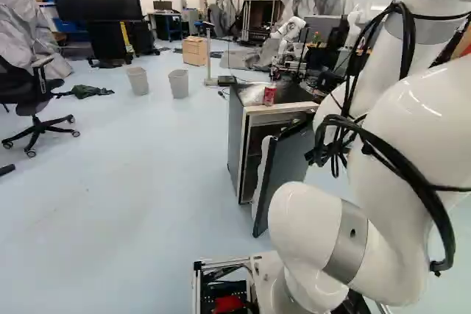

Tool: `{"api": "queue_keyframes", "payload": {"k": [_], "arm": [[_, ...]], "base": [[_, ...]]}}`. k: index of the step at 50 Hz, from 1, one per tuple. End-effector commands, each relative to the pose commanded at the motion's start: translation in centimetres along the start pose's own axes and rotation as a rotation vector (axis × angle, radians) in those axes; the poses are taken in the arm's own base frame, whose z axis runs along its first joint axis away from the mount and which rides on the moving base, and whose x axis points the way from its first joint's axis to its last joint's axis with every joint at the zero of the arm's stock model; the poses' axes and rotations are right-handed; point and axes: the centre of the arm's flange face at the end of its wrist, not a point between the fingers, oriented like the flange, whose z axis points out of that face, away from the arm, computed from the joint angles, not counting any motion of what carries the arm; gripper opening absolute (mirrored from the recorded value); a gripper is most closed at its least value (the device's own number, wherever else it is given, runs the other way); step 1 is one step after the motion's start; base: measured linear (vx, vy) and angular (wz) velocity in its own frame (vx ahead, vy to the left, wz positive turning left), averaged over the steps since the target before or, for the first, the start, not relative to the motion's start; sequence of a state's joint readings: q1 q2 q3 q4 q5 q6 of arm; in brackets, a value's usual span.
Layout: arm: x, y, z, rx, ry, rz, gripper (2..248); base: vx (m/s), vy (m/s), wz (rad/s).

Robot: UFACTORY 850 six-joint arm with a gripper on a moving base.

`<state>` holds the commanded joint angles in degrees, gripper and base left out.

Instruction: Grab a drink from the fridge

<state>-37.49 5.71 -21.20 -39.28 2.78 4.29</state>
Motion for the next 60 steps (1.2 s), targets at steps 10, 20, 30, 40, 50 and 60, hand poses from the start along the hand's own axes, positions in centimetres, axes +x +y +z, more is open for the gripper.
{"api": "queue_keyframes", "payload": {"k": [10,20,30,40,50,60], "arm": [[0.4,-1.5,-0.2,0.018,0.017,-0.042,247],[1.0,-2.7,-0.3,0.035,0.028,-0.078,247],[1.8,-3.7,-0.2,0.051,0.037,-0.111,247],[2.6,-4.5,-0.1,0.066,0.046,-0.140,247],[3.6,-5.3,0.1,0.079,0.054,-0.169,247],[4.6,-6.0,0.3,0.093,0.062,-0.197,247]], "base": [[0.000,0.000,0.000],[0.000,0.000,0.000],[0.000,0.000,0.000],[0.000,0.000,0.000],[0.000,0.000,0.000],[0.000,0.000,0.000]]}}
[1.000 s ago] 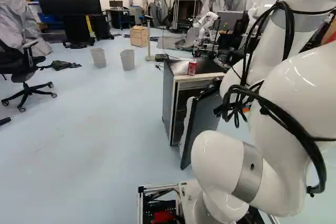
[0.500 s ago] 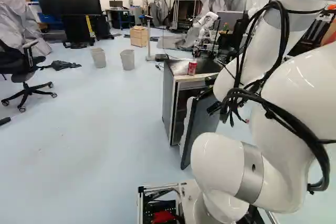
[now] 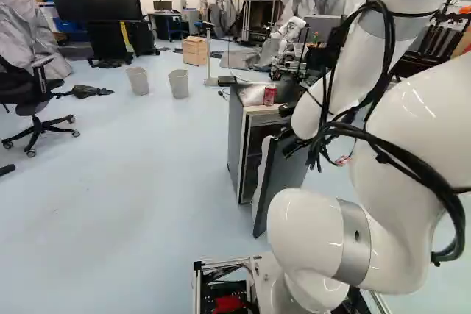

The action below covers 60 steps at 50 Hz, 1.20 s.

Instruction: Grab a drink from the fridge

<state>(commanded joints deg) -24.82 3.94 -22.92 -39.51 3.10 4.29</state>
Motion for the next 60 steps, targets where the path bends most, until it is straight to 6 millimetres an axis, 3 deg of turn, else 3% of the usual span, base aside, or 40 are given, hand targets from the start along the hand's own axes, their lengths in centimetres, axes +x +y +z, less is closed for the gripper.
{"api": "queue_keyframes", "payload": {"k": [60], "arm": [[6.1,-2.6,1.9,0.061,0.041,-0.130,247]], "base": [[0.000,0.000,0.000]]}}
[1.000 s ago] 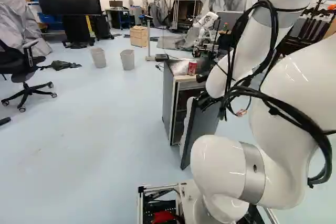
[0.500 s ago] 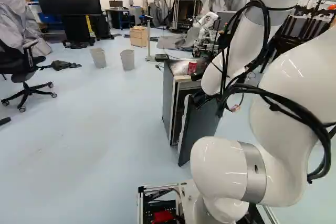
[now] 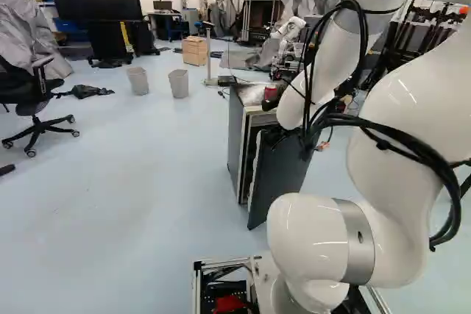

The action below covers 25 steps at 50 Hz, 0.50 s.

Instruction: Grab a drink from the fridge

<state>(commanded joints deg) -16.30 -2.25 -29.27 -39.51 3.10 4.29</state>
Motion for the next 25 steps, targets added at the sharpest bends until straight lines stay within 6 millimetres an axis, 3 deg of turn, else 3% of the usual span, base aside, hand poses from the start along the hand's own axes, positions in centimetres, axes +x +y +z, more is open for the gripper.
{"api": "queue_keyframes", "payload": {"k": [25], "arm": [[2.2,0.2,1.1,0.010,0.011,-0.025,247]], "base": [[0.000,0.000,0.000]]}}
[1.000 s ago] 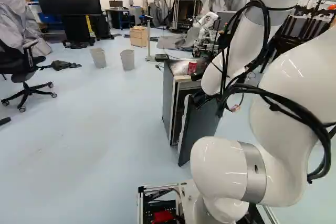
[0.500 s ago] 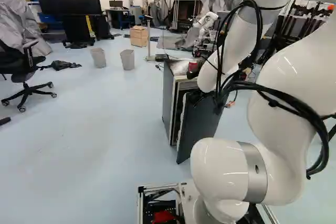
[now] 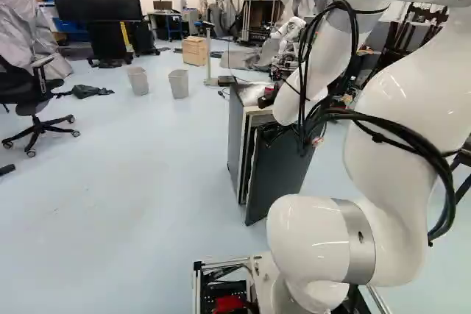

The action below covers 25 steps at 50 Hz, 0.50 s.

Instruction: Grab a drink from the fridge

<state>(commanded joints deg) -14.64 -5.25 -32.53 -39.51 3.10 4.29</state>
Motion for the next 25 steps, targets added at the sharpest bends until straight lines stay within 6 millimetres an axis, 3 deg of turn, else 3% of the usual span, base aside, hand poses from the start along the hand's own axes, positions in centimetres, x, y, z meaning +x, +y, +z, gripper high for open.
{"api": "queue_keyframes", "payload": {"k": [25], "arm": [[2.2,0.3,1.1,0.007,0.012,-0.022,247]], "base": [[0.000,0.000,0.000]]}}
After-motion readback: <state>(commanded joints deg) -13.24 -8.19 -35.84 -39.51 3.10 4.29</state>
